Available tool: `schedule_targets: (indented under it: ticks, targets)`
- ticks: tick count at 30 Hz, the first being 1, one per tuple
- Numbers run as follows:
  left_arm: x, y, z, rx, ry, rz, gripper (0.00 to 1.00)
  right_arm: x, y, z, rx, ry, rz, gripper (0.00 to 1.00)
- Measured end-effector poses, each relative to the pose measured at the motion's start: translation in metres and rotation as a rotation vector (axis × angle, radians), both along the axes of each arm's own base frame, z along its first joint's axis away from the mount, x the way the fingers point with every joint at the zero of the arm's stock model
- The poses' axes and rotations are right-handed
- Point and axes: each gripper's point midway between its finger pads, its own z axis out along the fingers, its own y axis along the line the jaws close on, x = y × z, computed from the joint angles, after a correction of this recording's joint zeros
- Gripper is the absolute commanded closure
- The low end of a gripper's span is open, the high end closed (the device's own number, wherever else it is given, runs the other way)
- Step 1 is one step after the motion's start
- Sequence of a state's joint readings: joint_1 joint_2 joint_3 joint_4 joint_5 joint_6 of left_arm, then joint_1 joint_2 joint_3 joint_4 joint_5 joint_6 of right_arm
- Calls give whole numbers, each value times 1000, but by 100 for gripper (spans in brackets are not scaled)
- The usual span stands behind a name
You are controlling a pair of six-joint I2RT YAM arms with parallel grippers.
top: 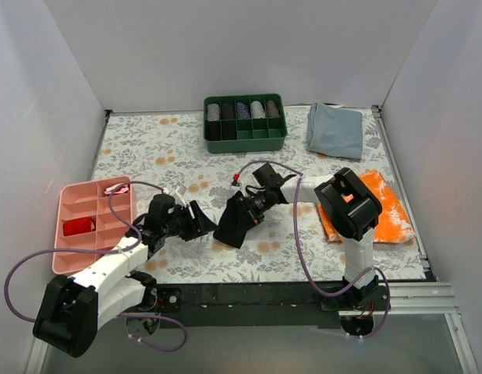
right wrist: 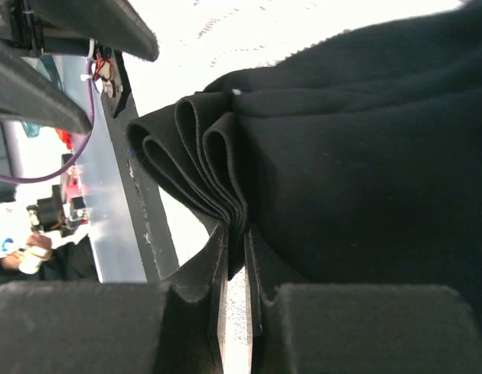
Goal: Roll the underwear
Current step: Roll the underwear to the center of the board.
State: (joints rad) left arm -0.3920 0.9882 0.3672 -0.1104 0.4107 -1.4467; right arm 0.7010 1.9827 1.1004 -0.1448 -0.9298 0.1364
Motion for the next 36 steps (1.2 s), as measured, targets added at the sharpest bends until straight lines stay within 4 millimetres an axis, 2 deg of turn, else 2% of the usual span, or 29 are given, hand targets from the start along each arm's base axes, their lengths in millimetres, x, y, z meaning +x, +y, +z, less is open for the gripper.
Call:
schedule_targets:
  ticks: [3, 10, 18, 29, 30, 36]
  targets:
    - [-10, 1, -9, -8, 2, -15, 46, 2, -4, -5, -28, 48, -20, 99]
    - [-13, -3, -17, -26, -15, -38, 45, 4, -5, -4, -38, 64, -26, 99]
    - [-6, -14, -17, -47, -65, -97, 46, 4, -6, -3, -52, 72, -24, 99]
    - [2, -17, -38, -14, -56, -127, 53, 4, -6, -4, -52, 62, -16, 98]
    - [3, -18, -39, -11, -54, -129, 53, 4, -6, -4, -52, 62, -16, 98]
    - [8, -19, -42, -1, -57, -122, 56, 5, -6, -3, -47, 56, -16, 78]
